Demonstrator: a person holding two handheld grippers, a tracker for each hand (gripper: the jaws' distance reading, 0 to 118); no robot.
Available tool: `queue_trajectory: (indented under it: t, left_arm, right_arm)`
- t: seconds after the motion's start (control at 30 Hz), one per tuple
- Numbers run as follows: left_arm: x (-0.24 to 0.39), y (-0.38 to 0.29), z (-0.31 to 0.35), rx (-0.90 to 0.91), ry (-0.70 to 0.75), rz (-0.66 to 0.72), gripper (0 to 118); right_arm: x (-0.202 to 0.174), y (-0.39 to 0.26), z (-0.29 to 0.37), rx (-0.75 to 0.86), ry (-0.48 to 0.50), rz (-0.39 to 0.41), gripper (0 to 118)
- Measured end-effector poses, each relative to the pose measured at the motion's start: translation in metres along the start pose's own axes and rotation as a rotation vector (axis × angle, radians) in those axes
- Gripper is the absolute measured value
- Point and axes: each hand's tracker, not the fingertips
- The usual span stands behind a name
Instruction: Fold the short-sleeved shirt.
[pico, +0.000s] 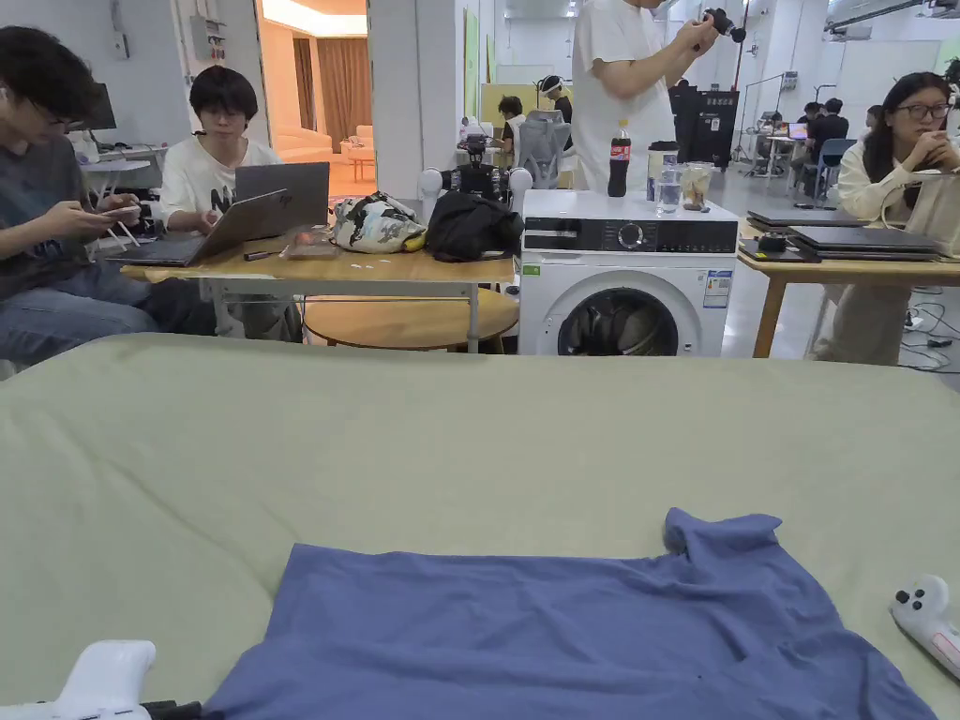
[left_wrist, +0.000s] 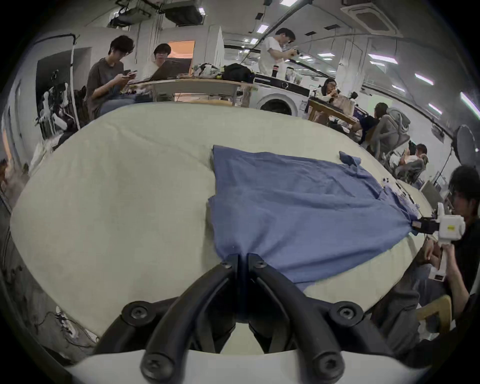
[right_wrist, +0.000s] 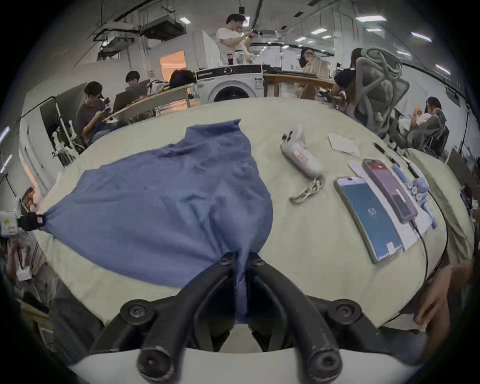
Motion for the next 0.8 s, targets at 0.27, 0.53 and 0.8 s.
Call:
queue_trajectory:
  t: [0.27,0.53,0.8]
  left_arm:
    - [0.021,0.040,0.016,0.238,0.010,-0.004,50]
    - [0.074,0.061,0.007,0.325,-0.029,-0.064,31]
    - [0.076,0.072,-0.022,0.263,-0.023,-0.061,0]
  right_arm:
    - [-0.025,0.029,0.023,0.238,0.060,-0.007,48]
    - [-0.077,0.073,0.010,0.287,0.127,-0.010,22]
    - [-0.108,0.077,-0.019,0.267,0.157,0.083,0]
